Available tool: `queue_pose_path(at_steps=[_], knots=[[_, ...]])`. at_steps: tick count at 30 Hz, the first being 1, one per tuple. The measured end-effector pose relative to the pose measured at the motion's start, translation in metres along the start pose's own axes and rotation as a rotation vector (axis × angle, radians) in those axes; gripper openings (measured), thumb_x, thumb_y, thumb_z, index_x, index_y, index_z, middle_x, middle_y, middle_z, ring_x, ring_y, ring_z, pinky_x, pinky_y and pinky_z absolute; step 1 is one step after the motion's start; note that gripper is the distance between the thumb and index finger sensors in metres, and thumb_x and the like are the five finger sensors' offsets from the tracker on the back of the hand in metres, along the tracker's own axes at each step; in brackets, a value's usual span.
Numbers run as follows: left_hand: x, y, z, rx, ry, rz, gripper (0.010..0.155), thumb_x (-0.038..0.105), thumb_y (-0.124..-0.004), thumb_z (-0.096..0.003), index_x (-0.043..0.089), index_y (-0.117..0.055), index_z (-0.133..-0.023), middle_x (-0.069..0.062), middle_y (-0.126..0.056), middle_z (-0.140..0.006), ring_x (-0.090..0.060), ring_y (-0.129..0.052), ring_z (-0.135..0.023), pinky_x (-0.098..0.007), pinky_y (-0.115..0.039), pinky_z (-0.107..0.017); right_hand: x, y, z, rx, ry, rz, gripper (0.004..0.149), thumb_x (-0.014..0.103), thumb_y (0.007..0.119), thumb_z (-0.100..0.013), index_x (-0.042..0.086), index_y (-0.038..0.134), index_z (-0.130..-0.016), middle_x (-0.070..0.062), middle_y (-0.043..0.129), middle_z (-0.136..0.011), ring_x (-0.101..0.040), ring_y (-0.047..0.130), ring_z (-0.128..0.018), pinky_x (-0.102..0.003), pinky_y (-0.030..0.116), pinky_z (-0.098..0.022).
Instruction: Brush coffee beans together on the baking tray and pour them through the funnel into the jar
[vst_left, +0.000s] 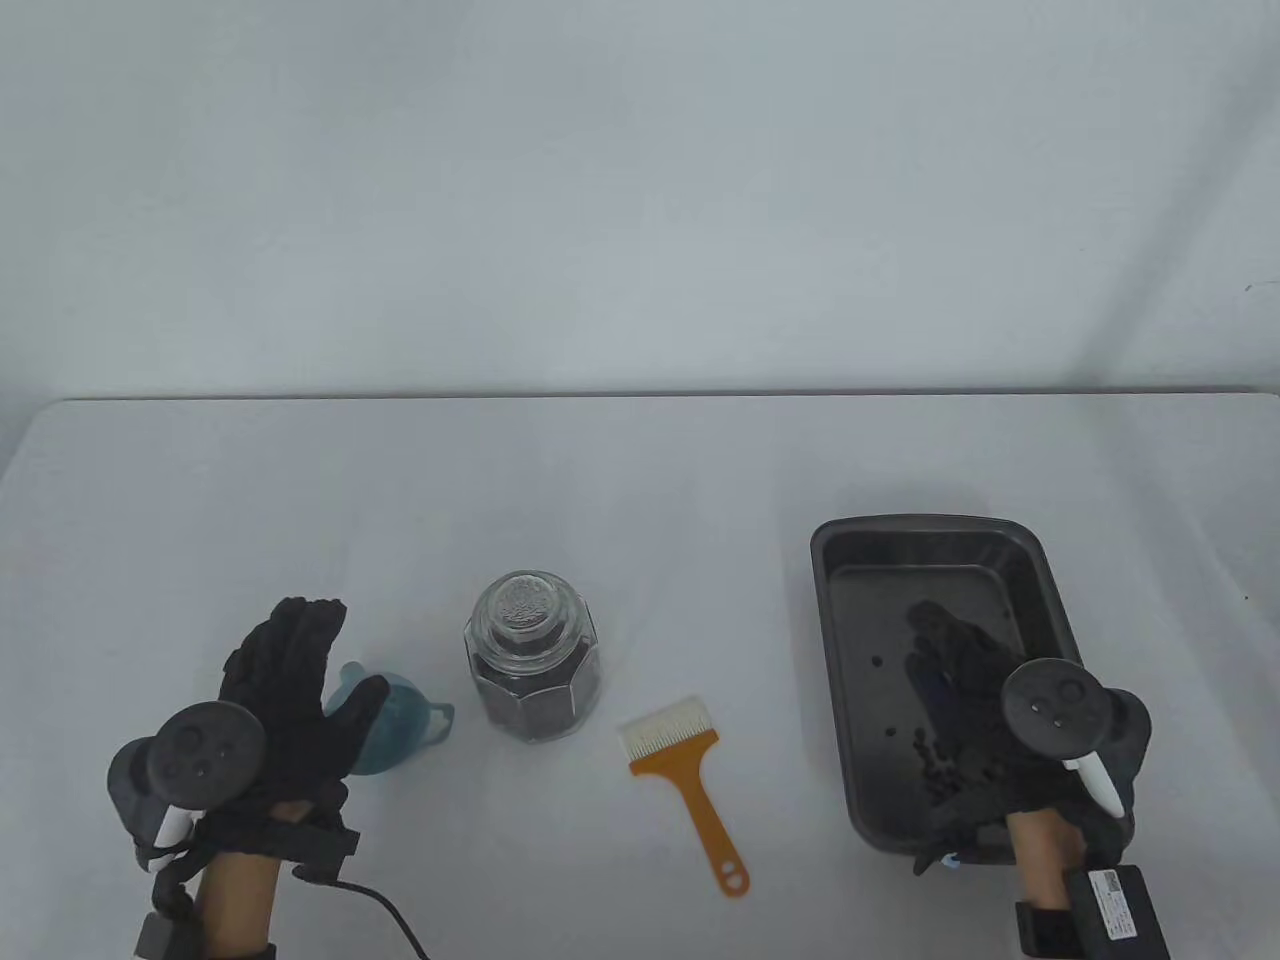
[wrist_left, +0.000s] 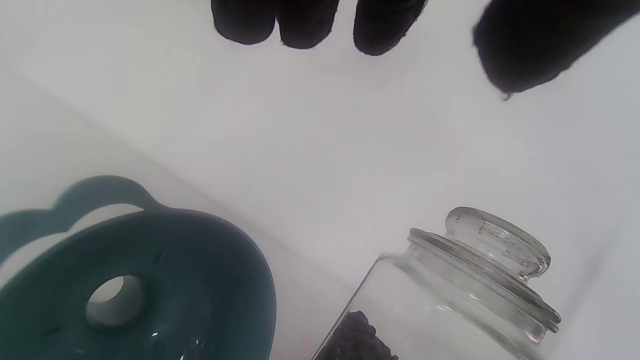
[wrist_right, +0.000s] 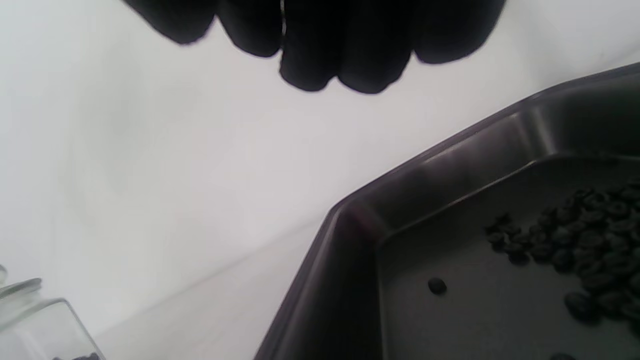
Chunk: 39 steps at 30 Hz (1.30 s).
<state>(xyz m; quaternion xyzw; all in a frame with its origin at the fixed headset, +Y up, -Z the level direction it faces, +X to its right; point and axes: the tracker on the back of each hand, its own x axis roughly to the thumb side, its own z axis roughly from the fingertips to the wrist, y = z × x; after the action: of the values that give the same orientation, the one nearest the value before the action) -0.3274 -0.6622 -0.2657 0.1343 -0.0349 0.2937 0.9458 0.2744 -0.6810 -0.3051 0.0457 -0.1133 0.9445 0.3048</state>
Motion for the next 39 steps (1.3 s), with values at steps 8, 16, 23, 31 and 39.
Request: queue_pose_path(at_steps=[8,16,23,31,39], knots=[[0.0,-0.001,0.0,-0.013,0.009,0.008,0.081,0.071,-0.071,-0.0466,0.033,-0.048,-0.115,-0.011,-0.047,-0.121,-0.041,-0.055,-0.113,-0.066,-0.04,-0.081,0.0,0.002,0.0,0.015,0.0,0.001,0.053,0.045,0.068,-0.049,0.029,0.065,-0.099,-0.008,0.08,-0.092,-0.032,0.083,-0.079,-0.054,0.071,-0.06],[-0.001,0.001,-0.003,-0.002,0.002,0.002,0.081,0.071,-0.072,-0.0465,0.033,-0.049,-0.114,-0.011,-0.048,-0.121,-0.04,-0.057,-0.113,-0.066,-0.04,-0.081,-0.002,-0.001,-0.001,0.009,0.006,-0.014,0.053,0.045,0.068,-0.049,0.029,0.064,-0.1,-0.008,0.079,-0.092,-0.033,0.083,-0.079,-0.054,0.07,-0.061],[-0.007,0.001,-0.005,-0.017,0.023,-0.017,0.081,0.07,-0.073,-0.0463,0.033,-0.049,-0.114,-0.011,-0.05,-0.12,-0.04,-0.059,-0.112,-0.066,-0.041,-0.081,-0.002,-0.002,-0.001,0.002,0.009,-0.016,0.053,0.045,0.068,-0.049,0.029,0.064,-0.1,-0.007,0.079,-0.092,-0.032,0.083,-0.079,-0.054,0.07,-0.061],[-0.004,0.002,-0.004,-0.012,0.012,-0.02,0.081,0.07,-0.073,-0.0463,0.033,-0.049,-0.114,-0.01,-0.05,-0.12,-0.04,-0.06,-0.111,-0.066,-0.041,-0.081,-0.006,-0.001,-0.002,0.01,0.019,-0.007,0.053,0.045,0.068,-0.049,0.029,0.064,-0.1,-0.008,0.08,-0.092,-0.032,0.084,-0.079,-0.054,0.071,-0.061],[0.054,0.004,-0.012,-0.045,-0.165,-0.091,0.085,0.073,-0.074,-0.0451,0.035,-0.045,-0.116,-0.011,-0.044,-0.123,-0.043,-0.052,-0.115,-0.069,-0.041,-0.081,-0.005,-0.002,-0.002,0.01,0.012,-0.027,0.053,0.045,0.068,-0.049,0.029,0.064,-0.1,-0.008,0.08,-0.092,-0.032,0.084,-0.079,-0.054,0.071,-0.06]])
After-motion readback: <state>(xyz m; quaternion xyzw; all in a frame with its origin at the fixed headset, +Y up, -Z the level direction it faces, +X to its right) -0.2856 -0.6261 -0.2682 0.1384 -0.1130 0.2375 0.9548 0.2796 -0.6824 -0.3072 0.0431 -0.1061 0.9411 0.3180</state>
